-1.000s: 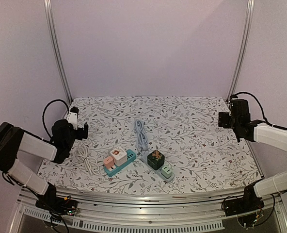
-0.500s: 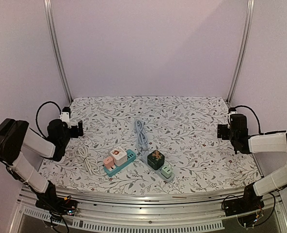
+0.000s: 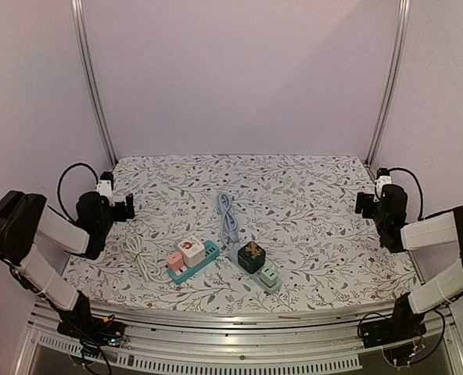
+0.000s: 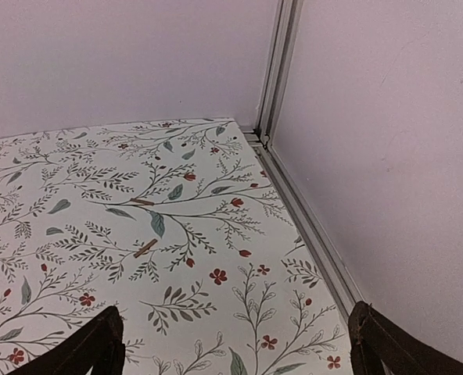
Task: Insert the plug
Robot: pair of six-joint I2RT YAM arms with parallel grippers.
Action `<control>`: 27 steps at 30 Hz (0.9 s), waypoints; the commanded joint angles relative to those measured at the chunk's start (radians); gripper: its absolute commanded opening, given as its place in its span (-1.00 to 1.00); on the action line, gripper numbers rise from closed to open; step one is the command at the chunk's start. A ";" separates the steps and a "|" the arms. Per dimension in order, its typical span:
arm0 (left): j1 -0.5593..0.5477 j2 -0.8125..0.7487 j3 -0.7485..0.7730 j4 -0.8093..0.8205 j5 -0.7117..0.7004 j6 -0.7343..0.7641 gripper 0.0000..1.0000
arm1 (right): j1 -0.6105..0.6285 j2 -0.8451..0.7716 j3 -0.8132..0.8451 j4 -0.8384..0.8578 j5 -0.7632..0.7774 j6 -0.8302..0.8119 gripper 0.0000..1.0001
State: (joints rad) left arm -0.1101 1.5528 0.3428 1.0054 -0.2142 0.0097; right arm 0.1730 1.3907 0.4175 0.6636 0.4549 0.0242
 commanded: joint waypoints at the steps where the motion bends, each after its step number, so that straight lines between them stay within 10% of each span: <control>1: 0.012 0.008 0.014 -0.001 0.008 -0.007 0.99 | -0.089 0.081 -0.020 0.185 -0.124 0.005 0.98; 27: 0.012 0.009 0.015 -0.001 0.011 -0.007 0.99 | -0.117 0.172 0.001 0.211 -0.223 0.003 0.98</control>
State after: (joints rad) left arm -0.1097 1.5528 0.3435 1.0054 -0.2123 0.0093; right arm 0.0624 1.5585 0.4049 0.8764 0.2478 0.0250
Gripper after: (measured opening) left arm 0.993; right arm 0.988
